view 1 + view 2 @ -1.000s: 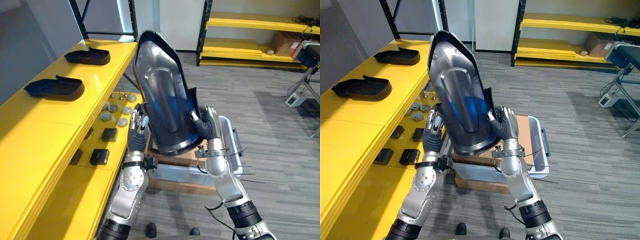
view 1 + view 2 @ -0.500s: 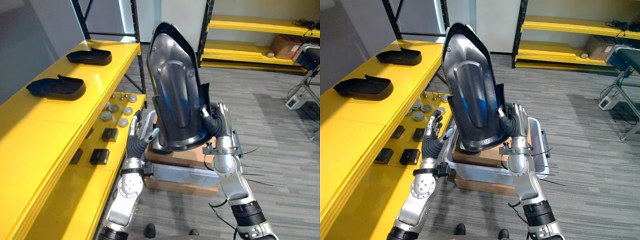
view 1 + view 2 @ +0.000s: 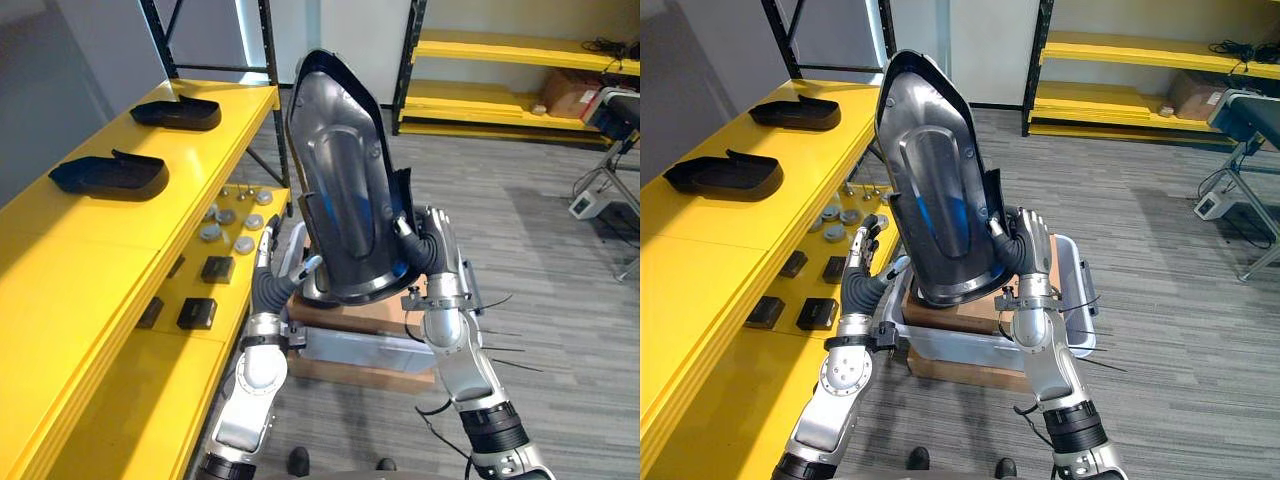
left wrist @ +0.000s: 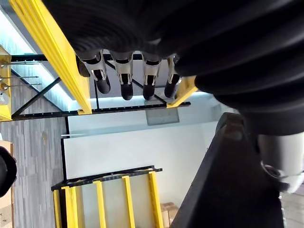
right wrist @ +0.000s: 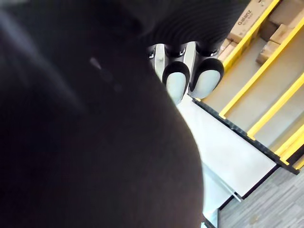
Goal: Walk over and take plastic housings, then place them on the shelf
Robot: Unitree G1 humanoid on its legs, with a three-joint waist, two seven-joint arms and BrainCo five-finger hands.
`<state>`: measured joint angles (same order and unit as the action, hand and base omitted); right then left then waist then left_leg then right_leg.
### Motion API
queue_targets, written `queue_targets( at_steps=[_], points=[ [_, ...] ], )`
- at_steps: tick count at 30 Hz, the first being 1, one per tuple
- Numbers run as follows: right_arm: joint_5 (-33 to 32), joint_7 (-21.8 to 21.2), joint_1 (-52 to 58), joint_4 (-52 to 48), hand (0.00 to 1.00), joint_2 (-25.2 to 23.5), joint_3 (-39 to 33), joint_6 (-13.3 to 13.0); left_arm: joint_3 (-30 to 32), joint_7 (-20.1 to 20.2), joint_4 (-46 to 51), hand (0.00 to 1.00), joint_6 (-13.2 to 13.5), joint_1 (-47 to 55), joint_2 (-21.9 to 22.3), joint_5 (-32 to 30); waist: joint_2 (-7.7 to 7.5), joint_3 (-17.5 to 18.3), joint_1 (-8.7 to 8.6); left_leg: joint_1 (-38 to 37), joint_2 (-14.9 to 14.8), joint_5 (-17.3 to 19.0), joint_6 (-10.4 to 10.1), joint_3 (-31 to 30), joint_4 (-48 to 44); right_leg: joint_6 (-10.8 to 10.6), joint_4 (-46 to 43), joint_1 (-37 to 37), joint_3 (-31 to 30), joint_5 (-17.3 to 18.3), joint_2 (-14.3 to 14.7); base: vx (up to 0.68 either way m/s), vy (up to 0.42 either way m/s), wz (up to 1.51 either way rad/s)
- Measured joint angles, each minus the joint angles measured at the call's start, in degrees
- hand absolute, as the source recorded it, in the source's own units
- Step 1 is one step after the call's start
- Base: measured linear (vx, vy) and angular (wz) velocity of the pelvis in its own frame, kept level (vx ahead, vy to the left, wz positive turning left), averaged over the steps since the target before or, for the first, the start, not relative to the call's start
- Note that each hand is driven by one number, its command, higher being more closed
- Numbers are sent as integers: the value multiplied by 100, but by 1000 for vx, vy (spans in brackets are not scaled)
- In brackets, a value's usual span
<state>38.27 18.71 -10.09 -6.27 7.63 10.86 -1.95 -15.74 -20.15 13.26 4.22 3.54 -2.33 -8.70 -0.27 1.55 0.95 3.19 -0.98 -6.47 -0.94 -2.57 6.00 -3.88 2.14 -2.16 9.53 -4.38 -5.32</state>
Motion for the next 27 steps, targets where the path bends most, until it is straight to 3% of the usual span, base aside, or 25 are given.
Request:
queue_targets(
  at_steps=[15,25,26,27],
  points=[
    [734,17,84,584,100,-39,325,93,-160,23,-220,0,-1,-34,44,267,2,155,2,-4,-5,1,-3,-50,2,9,-40,5,41,37,3,0,0,0],
    [729,28,84,587,100,-35,352,119,-219,96,-589,0,1,-35,33,346,0,156,0,3,-9,0,-2,-51,2,7,-34,-1,39,37,8,0,0,0],
    [724,30,84,587,100,-35,366,119,-219,96,-628,100,0,-36,29,357,0,156,0,4,-10,0,-2,-50,2,7,-32,-1,37,37,9,0,0,0],
    [691,38,84,585,100,-36,383,119,-220,95,-679,100,1,-39,20,367,-1,157,1,3,-10,1,-2,-48,1,7,-28,-1,32,37,10,0,0,0]
  ],
)
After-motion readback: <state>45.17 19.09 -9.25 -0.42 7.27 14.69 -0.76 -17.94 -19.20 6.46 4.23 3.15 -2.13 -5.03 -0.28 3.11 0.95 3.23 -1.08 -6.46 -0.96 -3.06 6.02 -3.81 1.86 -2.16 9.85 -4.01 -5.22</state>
